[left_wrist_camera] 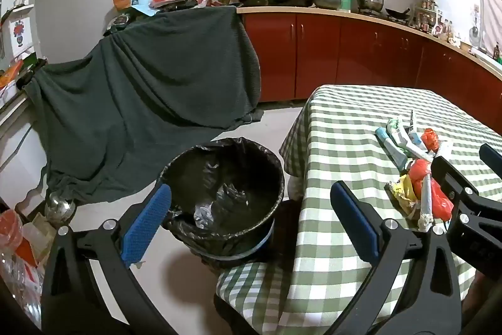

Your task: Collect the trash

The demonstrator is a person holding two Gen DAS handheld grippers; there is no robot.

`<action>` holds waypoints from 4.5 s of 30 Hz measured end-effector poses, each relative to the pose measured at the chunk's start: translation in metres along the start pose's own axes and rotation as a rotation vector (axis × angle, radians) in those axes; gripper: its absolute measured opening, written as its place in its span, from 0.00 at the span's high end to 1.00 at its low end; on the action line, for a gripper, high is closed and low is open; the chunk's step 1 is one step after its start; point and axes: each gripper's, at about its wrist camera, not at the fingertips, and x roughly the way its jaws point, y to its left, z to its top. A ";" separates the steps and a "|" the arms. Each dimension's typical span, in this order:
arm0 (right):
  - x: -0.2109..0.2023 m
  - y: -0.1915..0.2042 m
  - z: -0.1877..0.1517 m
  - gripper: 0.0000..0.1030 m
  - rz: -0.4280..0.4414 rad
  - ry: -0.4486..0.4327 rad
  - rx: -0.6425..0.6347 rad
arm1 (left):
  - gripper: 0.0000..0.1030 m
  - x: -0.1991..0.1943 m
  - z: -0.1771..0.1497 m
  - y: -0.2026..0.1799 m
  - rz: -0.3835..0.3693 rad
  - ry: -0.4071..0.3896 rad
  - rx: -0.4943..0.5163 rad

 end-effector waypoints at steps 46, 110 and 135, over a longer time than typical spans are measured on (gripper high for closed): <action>0.001 -0.001 -0.001 0.06 0.004 0.000 0.008 | 0.04 0.003 0.002 0.003 0.004 0.017 -0.011; -0.004 -0.050 -0.011 0.06 -0.054 0.026 0.071 | 0.04 -0.003 -0.013 -0.032 -0.073 0.057 0.044; -0.018 -0.136 -0.047 0.31 -0.110 0.073 0.224 | 0.29 0.002 -0.055 -0.145 -0.260 0.192 0.218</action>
